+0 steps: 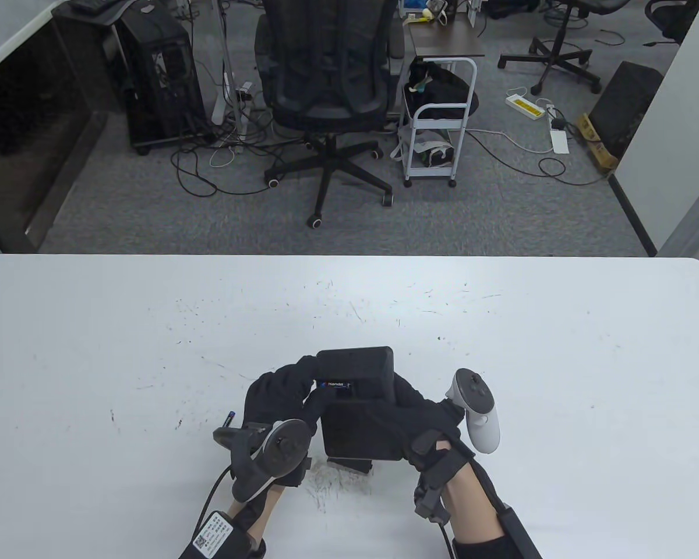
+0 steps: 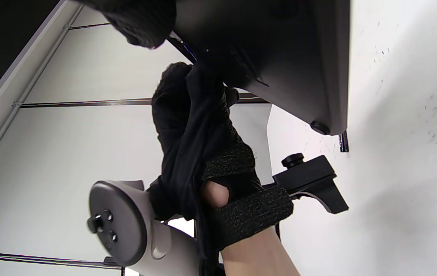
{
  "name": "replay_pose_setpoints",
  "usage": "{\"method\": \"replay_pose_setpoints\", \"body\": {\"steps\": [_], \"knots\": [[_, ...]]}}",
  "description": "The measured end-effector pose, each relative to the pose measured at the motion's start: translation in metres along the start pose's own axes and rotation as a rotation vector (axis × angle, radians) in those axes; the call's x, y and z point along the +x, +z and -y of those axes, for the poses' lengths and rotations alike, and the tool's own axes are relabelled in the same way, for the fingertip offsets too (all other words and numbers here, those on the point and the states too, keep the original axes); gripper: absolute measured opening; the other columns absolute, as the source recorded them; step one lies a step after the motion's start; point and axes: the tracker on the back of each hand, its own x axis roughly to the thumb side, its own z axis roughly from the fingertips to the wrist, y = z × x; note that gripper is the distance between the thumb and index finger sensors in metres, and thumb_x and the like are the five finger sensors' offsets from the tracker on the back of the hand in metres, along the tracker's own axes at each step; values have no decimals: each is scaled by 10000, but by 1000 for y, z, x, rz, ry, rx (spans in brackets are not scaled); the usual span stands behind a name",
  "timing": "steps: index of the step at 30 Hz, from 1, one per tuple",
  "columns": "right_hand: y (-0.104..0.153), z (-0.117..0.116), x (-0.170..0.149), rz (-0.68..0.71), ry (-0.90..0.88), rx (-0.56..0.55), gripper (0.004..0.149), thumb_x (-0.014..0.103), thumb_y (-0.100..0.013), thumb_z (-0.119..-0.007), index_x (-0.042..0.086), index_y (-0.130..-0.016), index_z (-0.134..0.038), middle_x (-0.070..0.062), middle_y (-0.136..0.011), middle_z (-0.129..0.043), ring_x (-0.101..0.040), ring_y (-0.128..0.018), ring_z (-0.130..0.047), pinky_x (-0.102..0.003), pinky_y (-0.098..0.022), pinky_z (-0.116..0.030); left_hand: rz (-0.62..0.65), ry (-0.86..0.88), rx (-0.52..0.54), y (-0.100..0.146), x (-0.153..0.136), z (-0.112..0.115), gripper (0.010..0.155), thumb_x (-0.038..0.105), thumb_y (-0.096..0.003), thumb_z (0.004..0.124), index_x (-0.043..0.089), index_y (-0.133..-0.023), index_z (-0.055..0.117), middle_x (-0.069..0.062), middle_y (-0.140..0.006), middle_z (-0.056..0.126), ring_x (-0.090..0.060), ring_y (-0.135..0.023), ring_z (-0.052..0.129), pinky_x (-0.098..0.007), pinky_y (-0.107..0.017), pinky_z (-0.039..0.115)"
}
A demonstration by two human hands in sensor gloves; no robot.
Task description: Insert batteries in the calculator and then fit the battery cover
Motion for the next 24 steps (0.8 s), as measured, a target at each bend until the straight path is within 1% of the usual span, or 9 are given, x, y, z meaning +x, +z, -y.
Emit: {"method": "replay_pose_setpoints", "body": {"steps": [2,3,4,5,7,10,12,18,24], "knots": [[0,2,0,9,-21,13,685,338,-479,-835,205,-1049,-479,-148,-1048,-679,-460,-857,-835,-563,-564,-789,-39,118,-62,-3,-7,2,778,563,-428,811,236,-1097,585,-63,-1014,825,-175,-766,952,-507,-695,748],[1,2,0,14,-37,20,685,338,-478,-836,202,-1049,-483,-149,-1047,-681,-463,-856,-835,-564,-563,-789,-64,199,-104,-5,-11,3,805,568,-431,808,210,-1111,569,-94,-1031,824,-202,-782,957,-512,-695,749],[1,3,0,16,-51,30,685,339,-479,-836,201,-1049,-484,-150,-1046,-684,-461,-854,-837,-564,-562,-790,-85,300,-171,-8,-17,5,818,567,-436,806,187,-1118,563,-106,-1027,838,-198,-783,970,-512,-690,756],[1,3,1,18,-57,36,685,339,-479,-837,200,-1050,-484,-153,-1045,-685,-463,-852,-839,-563,-563,-789,-99,364,-219,-9,-20,7,824,562,-444,803,166,-1123,555,-102,-1010,860,-197,-768,986,-506,-681,768],[1,2,1,20,-63,48,684,340,-480,-837,200,-1050,-485,-151,-1044,-687,-462,-851,-840,-563,-563,-789,-142,561,-354,-12,-29,14,837,549,-460,797,129,-1132,528,-88,-980,888,-186,-743,1001,-496,-670,780],[1,2,1,16,-60,57,684,339,-480,-838,197,-1050,-487,-154,-1044,-686,-464,-851,-840,-564,-562,-789,-183,747,-471,-14,-39,23,819,535,-468,804,120,-1125,547,-65,-931,916,-172,-712,1008,-492,-659,785],[1,2,1,6,-45,56,684,339,-480,-837,196,-1050,-487,-157,-1042,-688,-466,-850,-840,-564,-561,-790,-193,792,-507,-14,-42,27,807,530,-471,810,124,-1121,557,-56,-911,921,-188,-707,1004,-496,-660,781],[1,2,1,-23,-6,44,687,338,-483,-829,188,-1052,-475,-159,-1044,-685,-468,-852,-837,-564,-559,-792,-199,766,-554,-15,-44,32,789,524,-494,798,120,-1116,530,-41,-904,884,-168,-709,981,-498,-671,769],[1,2,0,-33,-18,41,686,339,-487,-826,193,-1054,-469,-152,-1053,-675,-468,-857,-830,-565,-562,-788,-205,764,-543,-15,-43,33,785,530,-496,798,125,-1115,536,-40,-906,887,-174,-708,982,-496,-671,769]]}}
